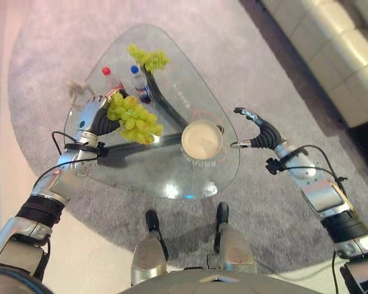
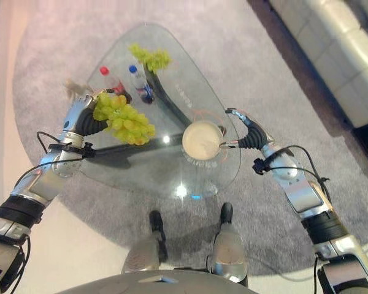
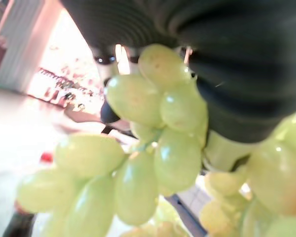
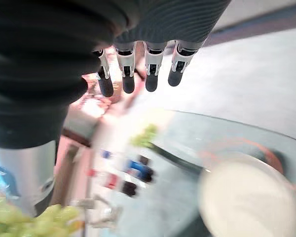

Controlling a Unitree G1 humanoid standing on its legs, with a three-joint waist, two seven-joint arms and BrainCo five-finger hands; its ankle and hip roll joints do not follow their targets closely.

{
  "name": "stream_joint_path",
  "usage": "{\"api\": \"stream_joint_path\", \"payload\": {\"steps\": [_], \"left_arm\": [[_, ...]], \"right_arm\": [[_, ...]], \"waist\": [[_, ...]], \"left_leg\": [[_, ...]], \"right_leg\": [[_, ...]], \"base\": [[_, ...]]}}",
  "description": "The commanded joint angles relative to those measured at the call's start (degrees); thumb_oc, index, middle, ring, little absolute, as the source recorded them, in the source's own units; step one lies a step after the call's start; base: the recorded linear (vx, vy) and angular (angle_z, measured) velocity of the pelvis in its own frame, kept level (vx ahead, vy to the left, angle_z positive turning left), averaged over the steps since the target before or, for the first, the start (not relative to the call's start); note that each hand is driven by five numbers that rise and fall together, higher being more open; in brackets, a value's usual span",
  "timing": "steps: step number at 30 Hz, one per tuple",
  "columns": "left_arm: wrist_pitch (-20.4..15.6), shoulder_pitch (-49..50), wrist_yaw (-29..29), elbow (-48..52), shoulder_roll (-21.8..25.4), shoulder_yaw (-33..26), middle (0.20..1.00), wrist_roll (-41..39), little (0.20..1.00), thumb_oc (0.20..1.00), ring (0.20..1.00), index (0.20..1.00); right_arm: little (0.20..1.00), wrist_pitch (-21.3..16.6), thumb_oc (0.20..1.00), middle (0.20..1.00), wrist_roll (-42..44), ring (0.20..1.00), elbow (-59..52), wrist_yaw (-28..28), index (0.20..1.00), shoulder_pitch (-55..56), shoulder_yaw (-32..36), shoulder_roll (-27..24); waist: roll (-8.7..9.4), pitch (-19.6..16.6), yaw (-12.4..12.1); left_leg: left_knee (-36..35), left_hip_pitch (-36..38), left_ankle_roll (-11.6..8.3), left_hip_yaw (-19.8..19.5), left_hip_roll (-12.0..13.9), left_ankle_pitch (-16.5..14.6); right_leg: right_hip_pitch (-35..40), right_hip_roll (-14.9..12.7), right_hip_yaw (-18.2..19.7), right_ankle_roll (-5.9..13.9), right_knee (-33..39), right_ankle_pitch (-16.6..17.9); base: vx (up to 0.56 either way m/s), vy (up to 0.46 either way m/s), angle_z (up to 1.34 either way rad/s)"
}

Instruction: Pick up fruits into the plate

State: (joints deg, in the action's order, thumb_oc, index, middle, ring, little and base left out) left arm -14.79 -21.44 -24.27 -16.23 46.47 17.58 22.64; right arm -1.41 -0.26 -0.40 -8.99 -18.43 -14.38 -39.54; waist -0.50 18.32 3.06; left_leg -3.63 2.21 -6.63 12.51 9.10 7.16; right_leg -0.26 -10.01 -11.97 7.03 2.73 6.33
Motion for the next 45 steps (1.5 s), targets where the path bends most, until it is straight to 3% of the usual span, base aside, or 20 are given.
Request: {"api": "stream_joint_path", "payload": {"steps": [1, 3, 10, 21, 38, 45], "left_arm": [[-1.45, 0.65, -0.17, -0.14, 0.34, -0.48, 0.2, 3.05, 0.2, 0.2, 0.2, 0.2], [-1.69, 1.47, 0.3, 0.04, -0.24, 0.28, 0.2, 4.6, 0.2, 0.2, 0.2, 0.2], [-1.47, 1.57, -1.81, 1.29, -3.11, 3.61, 0.2, 7.61, 0.2, 0.2, 0.2, 0.2], [1.71, -2.35, -4.86, 2.95, -6.27, 8.72, 0.2, 8.15, 0.2, 0.2, 0.2, 0.2], [4.51, -4.66, -9.06, 1.67, -14.23, 13.58, 0.2, 8.43, 0.2, 0.2, 0.2, 0.2], [3.17, -5.42, -11.71, 2.39, -17.66, 13.36, 0.2, 6.96, 0.2, 0.2, 0.2, 0.2]], "right_arm": [[1.0, 3.04, 1.0, 1.0, 6.19, 1.0, -2.64, -4.11, 1.0, -0.9, -3.96, 2.14], [1.0, 6.25, 1.0, 1.0, 10.45, 1.0, -3.38, -5.12, 1.0, -1.81, -5.97, 4.43], [1.0, 11.68, 1.0, 1.0, 17.51, 1.0, -5.23, -4.46, 1.0, -3.99, -12.6, 11.91], [1.0, 16.82, 1.0, 1.0, 23.86, 1.0, -5.97, -0.27, 1.0, -8.38, -19.85, 17.96], [1.0, 19.78, 1.0, 1.0, 31.84, 1.0, -5.27, 5.1, 1.0, -10.72, -23.33, 23.4], [1.0, 18.97, 1.0, 1.0, 33.85, 1.0, -4.24, 6.41, 1.0, -10.64, -23.33, 25.49]], "waist": [[1.56, -7.62, -0.8], [1.28, -9.15, -1.12], [0.66, -11.18, -1.53], [0.69, -12.56, -1.94], [1.63, -13.63, -1.66], [1.96, -14.12, -1.7]], "left_leg": [[4.58, -2.63, -0.33, 0.01, -0.71, -5.19], [4.17, -1.41, -0.42, 0.04, -0.47, -5.24], [3.4, 1.5, -0.38, 0.42, -0.08, -5.81], [2.19, 3.55, -0.28, 1.54, 0.42, -6.21], [0.83, 4.98, -0.32, 2.53, 1.09, -5.97], [0.42, 5.36, -0.36, 2.42, 1.4, -5.91]], "right_leg": [[1.04, -1.11, -2.65, 0.72, -4.42, -5.3], [2.35, -1.26, -2.97, 0.66, -3.93, -5.41], [5.02, -1.41, -3.23, 0.55, -3.36, -6.08], [6.56, -1.8, -3.85, 1.22, -2.09, -5.95], [7.22, -1.69, -3.7, 1.84, -1.23, -5.49], [7.7, -1.45, -3.6, 1.75, -0.94, -5.6]], "base": [[0.08, 0.01, 0.02], [0.08, 0.016, -0.01], [0.05, 0.012, 0.0], [0.0, -0.002, -0.02], [0.0, 0.0, 0.0], [0.0, 0.0, 0.0]]}}
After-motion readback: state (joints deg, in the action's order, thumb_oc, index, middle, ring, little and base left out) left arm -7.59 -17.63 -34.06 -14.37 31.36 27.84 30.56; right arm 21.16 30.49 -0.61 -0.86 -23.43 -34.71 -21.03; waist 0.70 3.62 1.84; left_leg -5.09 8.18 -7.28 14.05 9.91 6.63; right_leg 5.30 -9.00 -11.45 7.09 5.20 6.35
